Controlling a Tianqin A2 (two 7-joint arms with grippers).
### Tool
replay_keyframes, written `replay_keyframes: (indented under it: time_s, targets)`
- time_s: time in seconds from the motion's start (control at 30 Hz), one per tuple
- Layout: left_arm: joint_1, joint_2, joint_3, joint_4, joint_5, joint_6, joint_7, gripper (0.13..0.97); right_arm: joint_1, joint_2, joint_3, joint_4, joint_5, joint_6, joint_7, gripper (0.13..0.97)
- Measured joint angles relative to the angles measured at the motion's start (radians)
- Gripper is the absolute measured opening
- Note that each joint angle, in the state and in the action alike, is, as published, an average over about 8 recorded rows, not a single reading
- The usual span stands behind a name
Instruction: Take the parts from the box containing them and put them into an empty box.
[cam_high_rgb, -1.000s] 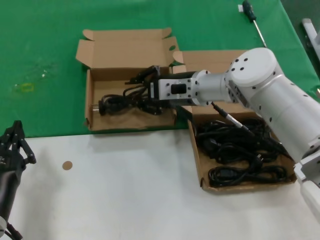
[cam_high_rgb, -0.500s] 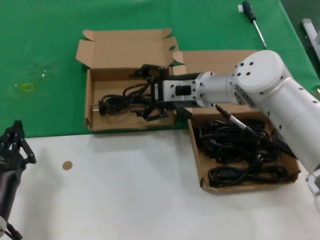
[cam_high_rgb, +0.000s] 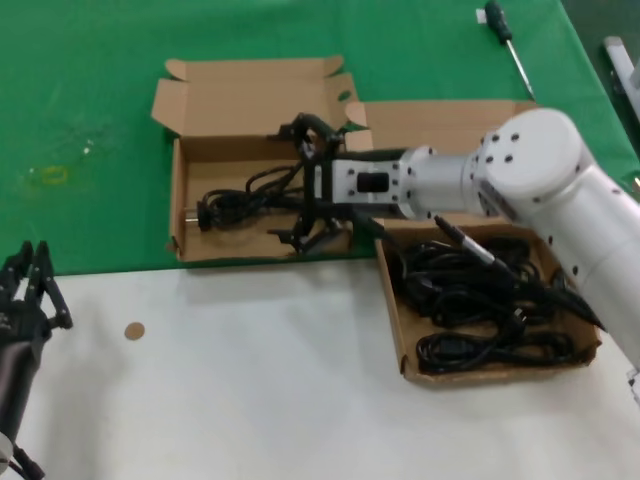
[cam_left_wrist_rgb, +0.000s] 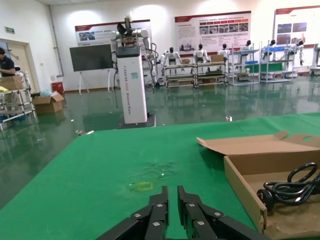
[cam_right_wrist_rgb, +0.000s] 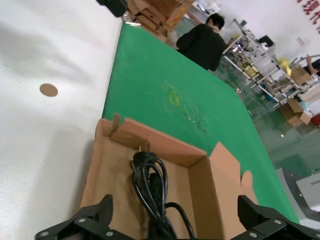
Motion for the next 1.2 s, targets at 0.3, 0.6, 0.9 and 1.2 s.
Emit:
replay_keyframes:
  time_s: [0.3,0.6,0.9,1.2]
  targets:
    - [0.0,0.0,0.0,0.0,0.0,0.0,0.0,0.232,-0.098,0.009,0.047,0.08,0.036,0.073,0.046,0.898]
    - [0.0,0.0,0.0,0.0,0.0,0.0,0.0,0.374,-0.219,0.019,0.106,0.18,0.08,0.164,0.103,0.958]
    - [0.0,0.0,0.0,0.0,0.0,0.0,0.0,0.502,-0.342,0.03,0.165,0.282,0.126,0.257,0.162,0.965]
    - [0.0,0.0,0.0,0.0,0.0,0.0,0.0,0.706,-0.467,0.041,0.226,0.385,0.172,0.351,0.221,0.966]
